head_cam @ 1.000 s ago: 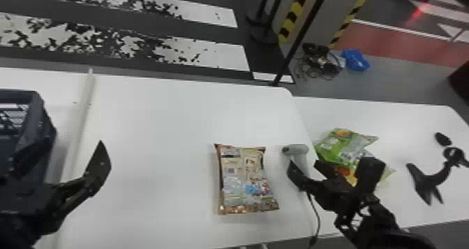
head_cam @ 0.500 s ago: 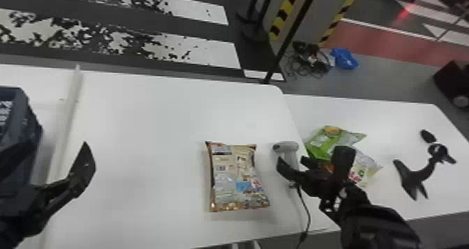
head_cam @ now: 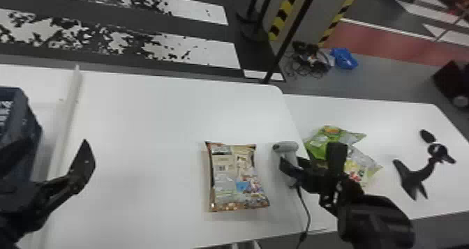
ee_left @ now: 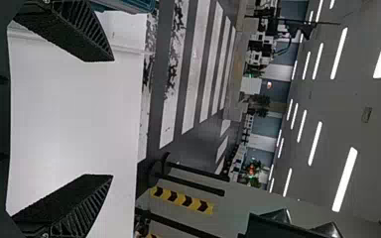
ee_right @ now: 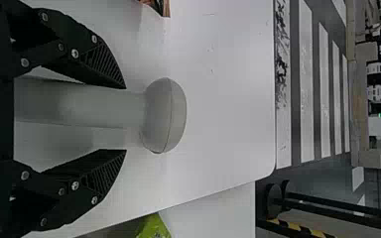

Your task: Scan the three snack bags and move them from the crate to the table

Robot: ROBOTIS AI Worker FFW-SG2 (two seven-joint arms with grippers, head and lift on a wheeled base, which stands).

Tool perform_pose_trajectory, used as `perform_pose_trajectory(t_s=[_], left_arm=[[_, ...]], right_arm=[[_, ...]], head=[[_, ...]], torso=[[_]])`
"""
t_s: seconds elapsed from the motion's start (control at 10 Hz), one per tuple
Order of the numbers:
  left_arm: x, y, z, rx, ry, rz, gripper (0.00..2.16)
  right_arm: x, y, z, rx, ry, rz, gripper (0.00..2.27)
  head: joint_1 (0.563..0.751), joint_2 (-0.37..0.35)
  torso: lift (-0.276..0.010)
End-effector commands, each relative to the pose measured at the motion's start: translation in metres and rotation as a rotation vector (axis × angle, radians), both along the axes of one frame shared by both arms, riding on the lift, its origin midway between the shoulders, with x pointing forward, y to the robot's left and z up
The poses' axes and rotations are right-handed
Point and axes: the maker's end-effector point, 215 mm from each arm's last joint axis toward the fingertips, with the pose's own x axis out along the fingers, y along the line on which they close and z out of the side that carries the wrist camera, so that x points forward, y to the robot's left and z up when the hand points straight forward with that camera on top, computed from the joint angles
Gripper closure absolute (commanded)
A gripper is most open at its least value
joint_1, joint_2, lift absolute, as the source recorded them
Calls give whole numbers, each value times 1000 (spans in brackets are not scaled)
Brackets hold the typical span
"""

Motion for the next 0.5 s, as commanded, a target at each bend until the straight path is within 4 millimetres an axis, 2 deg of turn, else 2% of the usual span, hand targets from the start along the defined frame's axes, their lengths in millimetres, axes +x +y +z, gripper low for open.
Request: perform_pose_trajectory(t_s=[0.0, 0.1, 0.3, 0.4], left_arm=[[0, 0, 0, 1, -1, -1, 22], [1, 0, 2, 0, -5, -2, 22], [1, -1, 3, -1, -5, -2, 22], [0, -2, 4, -1, -6, -5, 22]], right_arm=[[-5, 0, -10, 1, 53, -5, 1787], [-7, 0, -13, -6, 64, -5, 2013], [-8, -5, -10, 7, 53, -26, 2047], [-11, -9, -2, 17, 38, -41, 2047]], head=[[695, -350], [695, -350], [695, -350], [695, -350]], torso=[[-62], [-62], [-62], [-62]])
